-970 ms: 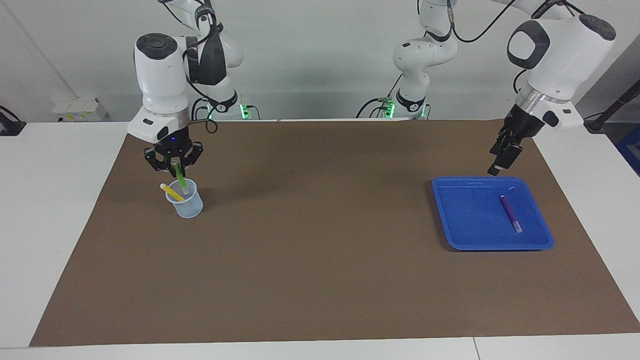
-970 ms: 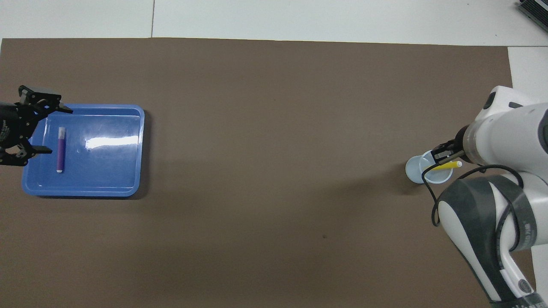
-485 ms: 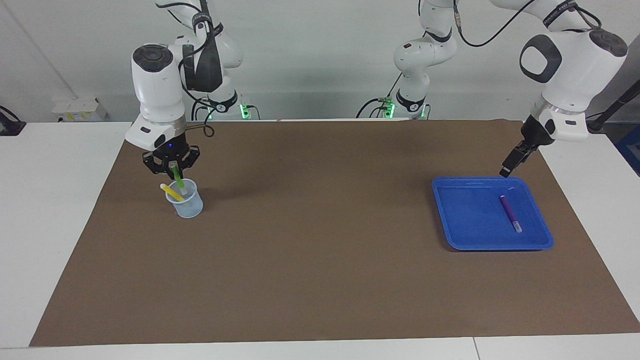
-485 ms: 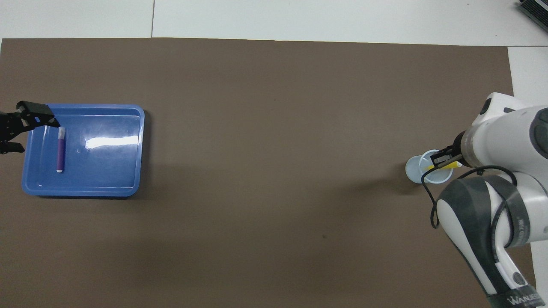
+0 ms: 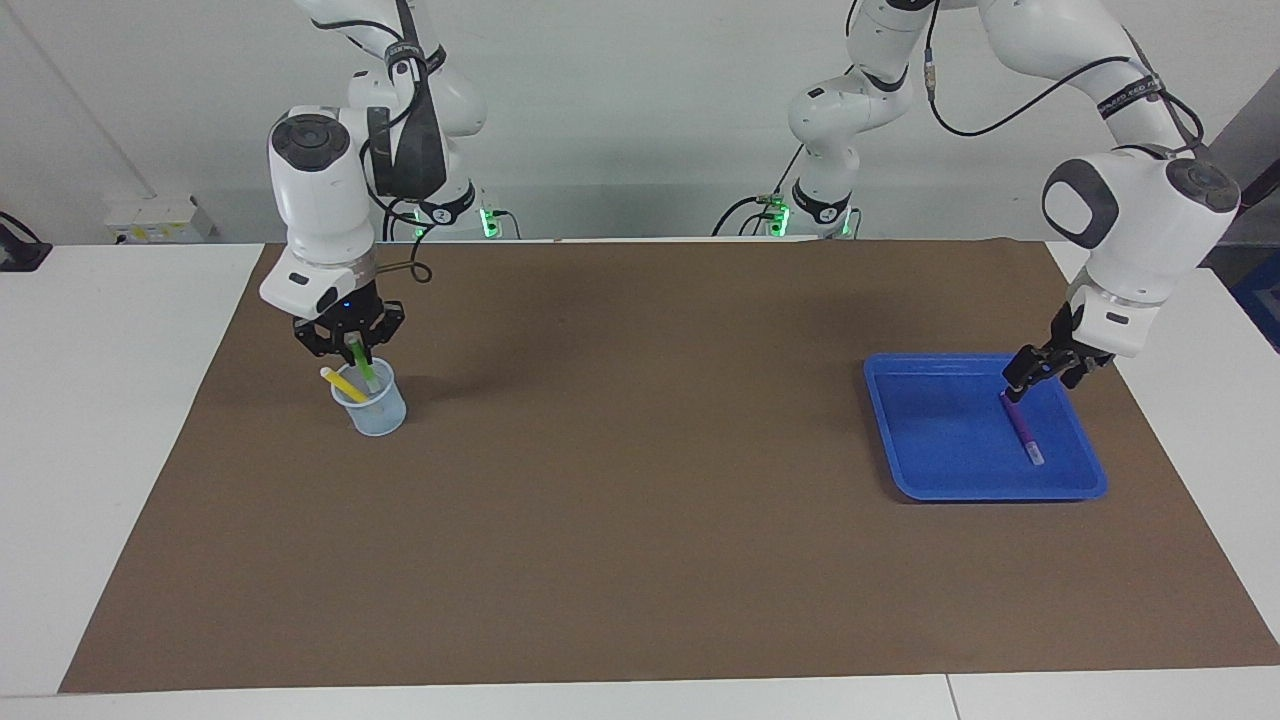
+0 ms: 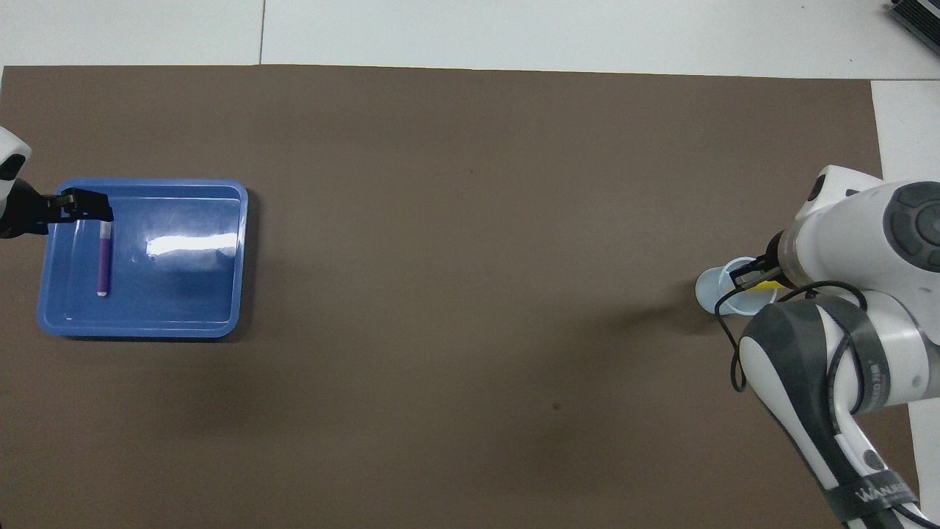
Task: Transfer and insert pens with both arms
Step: 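Grasp the purple pen in the tray with the left gripper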
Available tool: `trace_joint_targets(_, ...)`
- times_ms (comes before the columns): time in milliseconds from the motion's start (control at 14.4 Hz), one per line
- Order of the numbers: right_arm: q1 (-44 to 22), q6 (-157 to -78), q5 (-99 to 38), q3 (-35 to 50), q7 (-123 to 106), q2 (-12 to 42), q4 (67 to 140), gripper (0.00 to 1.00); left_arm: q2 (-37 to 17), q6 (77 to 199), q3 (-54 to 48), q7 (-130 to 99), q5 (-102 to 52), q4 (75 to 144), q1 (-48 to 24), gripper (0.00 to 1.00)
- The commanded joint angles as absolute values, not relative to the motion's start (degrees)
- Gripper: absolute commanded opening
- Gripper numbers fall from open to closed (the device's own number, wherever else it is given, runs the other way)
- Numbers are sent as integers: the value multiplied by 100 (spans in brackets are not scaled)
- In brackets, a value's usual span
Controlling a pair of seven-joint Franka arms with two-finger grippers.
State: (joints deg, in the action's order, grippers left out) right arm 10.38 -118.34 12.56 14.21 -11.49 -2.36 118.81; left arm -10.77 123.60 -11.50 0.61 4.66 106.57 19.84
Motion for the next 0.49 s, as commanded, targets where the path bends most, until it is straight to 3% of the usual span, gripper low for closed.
trace_joint_targets(0, 1187, -12041, 1345, 1494, -1222, -106, 11927, 0, -1475, 12787, -1204, 473, 817, 10661, 2170, 100)
trace_joint_targets(416, 1309, -12366, 1345, 1494, -1213, 176, 11979, 0, -1986, 13517, -1204, 580, 826, 10880, 2399, 100)
